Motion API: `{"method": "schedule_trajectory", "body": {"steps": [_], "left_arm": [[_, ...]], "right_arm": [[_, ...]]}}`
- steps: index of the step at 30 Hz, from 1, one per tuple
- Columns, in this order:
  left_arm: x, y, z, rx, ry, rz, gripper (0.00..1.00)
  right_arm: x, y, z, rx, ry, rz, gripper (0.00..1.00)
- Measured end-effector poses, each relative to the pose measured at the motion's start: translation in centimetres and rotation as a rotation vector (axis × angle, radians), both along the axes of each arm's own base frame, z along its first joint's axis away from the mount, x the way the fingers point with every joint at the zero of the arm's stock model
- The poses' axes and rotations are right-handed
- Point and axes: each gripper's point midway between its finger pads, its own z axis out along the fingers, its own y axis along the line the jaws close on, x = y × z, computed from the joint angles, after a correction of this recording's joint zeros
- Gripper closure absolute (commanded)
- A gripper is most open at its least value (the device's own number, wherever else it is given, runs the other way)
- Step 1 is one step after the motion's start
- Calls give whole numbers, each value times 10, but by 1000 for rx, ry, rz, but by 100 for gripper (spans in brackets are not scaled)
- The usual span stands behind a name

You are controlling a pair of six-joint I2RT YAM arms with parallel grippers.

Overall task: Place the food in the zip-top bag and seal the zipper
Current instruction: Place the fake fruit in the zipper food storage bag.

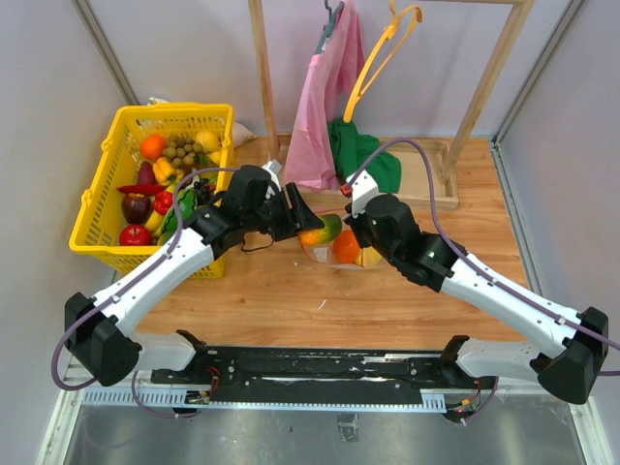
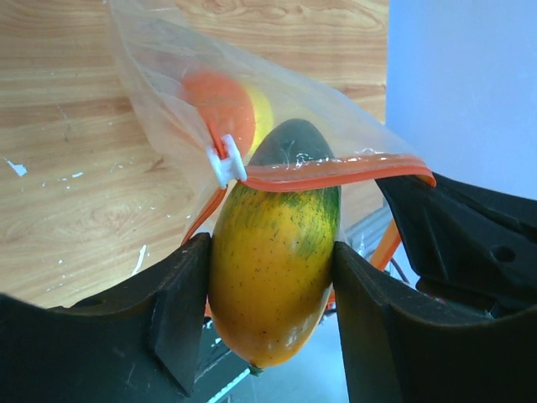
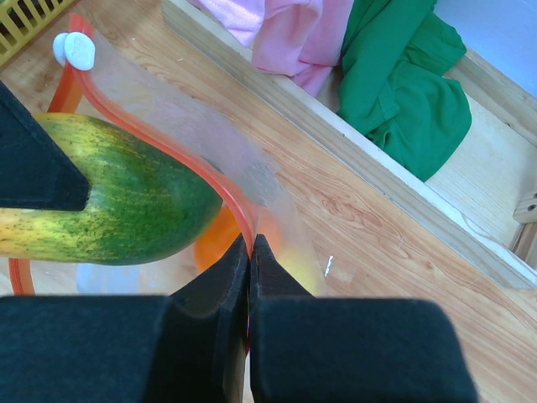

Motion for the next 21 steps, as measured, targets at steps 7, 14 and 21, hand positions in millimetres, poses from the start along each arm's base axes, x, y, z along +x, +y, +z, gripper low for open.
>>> {"method": "schedule_trajectory", "body": {"steps": [7,14,21], "left_arm": [[10,7,0,17,-7,88,57],[13,7,7,12,-44,148,50],[15,6,3,26,-58,199,44]], "right_arm": [[0,2,0,8,2,4,99],[-2,6,0,22,6,20,99],[-3,7,1,30,10,21,99]]}}
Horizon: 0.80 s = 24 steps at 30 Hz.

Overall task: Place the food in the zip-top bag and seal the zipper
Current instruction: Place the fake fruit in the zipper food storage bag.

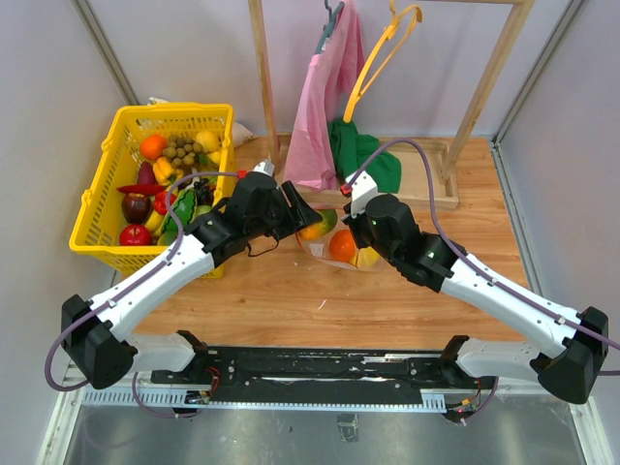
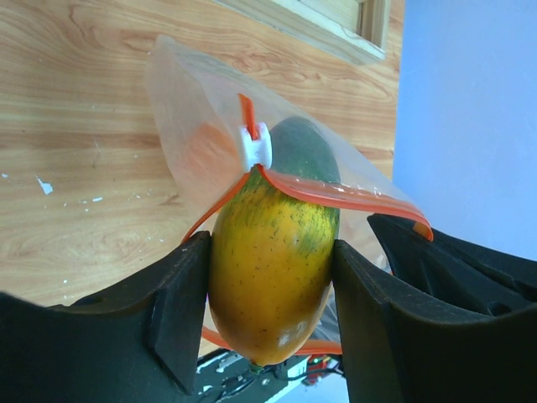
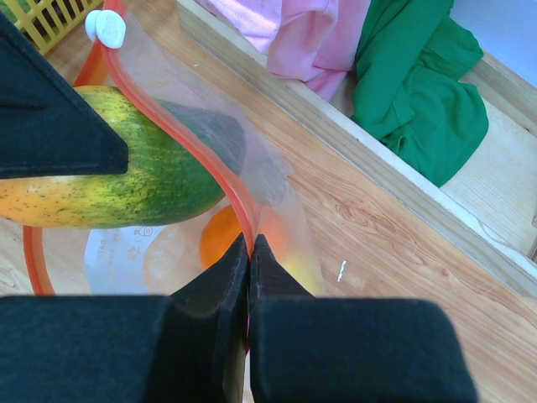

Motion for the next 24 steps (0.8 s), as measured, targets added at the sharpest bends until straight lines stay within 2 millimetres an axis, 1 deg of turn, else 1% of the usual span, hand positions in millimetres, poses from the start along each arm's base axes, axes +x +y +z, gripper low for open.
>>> {"method": "schedule_trajectory", "body": {"steps": [2,6,12,18,24], "left_arm": [[2,2,-2,5,1,16,39],[3,4,-4,11,2,33,36],[3,6,0,6,-10,41,29],[1,9,4,4,-17,40,29],[-6,15,-5,44,9,33,29]], "right_arm": [[0,0,0,1,1,0,99],[0,1,0,4,2,1,99],[-1,1,0,5,4,4,99],[-1,1,0,5,4,5,99],[-1,1,0,5,4,5,99]]}}
